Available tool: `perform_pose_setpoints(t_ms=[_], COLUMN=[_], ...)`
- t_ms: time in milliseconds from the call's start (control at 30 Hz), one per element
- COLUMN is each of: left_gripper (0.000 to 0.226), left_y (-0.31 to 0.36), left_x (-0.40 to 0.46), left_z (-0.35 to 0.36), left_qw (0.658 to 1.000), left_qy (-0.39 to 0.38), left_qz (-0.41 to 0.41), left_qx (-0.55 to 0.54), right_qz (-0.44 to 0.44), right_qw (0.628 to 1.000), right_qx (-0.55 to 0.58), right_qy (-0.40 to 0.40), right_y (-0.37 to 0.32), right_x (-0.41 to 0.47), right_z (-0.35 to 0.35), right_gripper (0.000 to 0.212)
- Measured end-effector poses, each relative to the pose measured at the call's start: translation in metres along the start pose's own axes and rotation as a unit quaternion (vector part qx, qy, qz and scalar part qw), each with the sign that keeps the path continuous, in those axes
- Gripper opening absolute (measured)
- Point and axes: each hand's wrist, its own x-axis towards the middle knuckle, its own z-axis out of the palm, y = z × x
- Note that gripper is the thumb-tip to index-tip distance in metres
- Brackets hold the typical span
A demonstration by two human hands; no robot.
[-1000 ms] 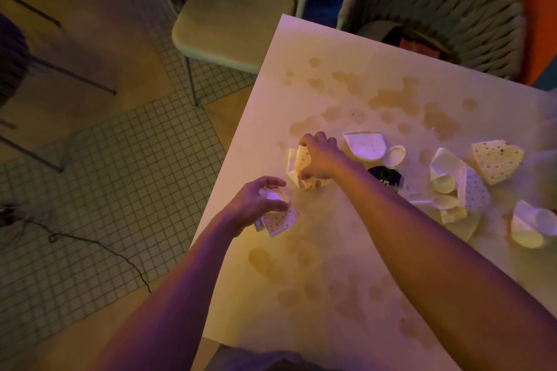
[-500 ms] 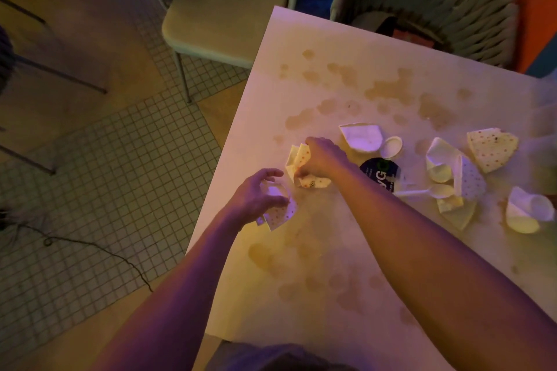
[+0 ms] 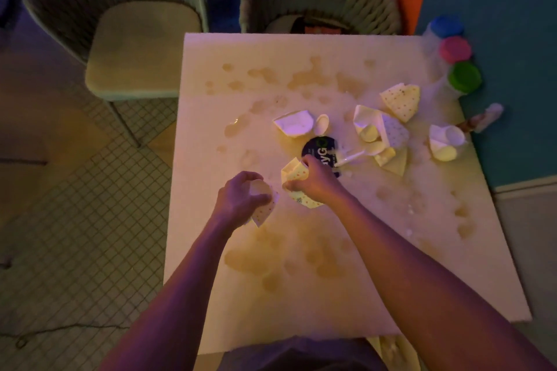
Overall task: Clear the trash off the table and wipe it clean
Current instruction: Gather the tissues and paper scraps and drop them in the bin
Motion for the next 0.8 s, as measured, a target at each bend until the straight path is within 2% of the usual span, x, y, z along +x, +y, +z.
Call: perform_pose_setpoints(t_ms=[167, 367, 467, 800], left_gripper=[0.051, 0.043, 0.042, 0.039], left_y=[0.024, 0.041, 0.044, 0.025], left_x=[-0.014, -0.051, -0.078, -0.199], left_z=[0.045, 0.114, 0.154, 0.284], left_qw=[0.996, 0.981, 0.97, 0.911], left_qy=[-0.001, -0.066, -0.094, -0.222], left_qz=[0.066, 0.148, 0.178, 0.245], left_qx=[0.057, 0.11, 0.138, 0.245], right_qz=[0.036, 0.077, 0.1, 0.189], right_qw=[0.99, 0.96, 0.94, 0.86], right_qx=[0.11, 0.199, 0.237, 0.315], right_qy=[0.084, 0.184, 0.223, 0.355], right_y=[0.044, 0.112, 0.148, 0.276], right_x=[-0.049, -0.127, -0.174, -0.333], right_z=[-0.029, -0.051, -0.056, -0.03], right_gripper=[0.06, 0.049, 0.042, 0.042])
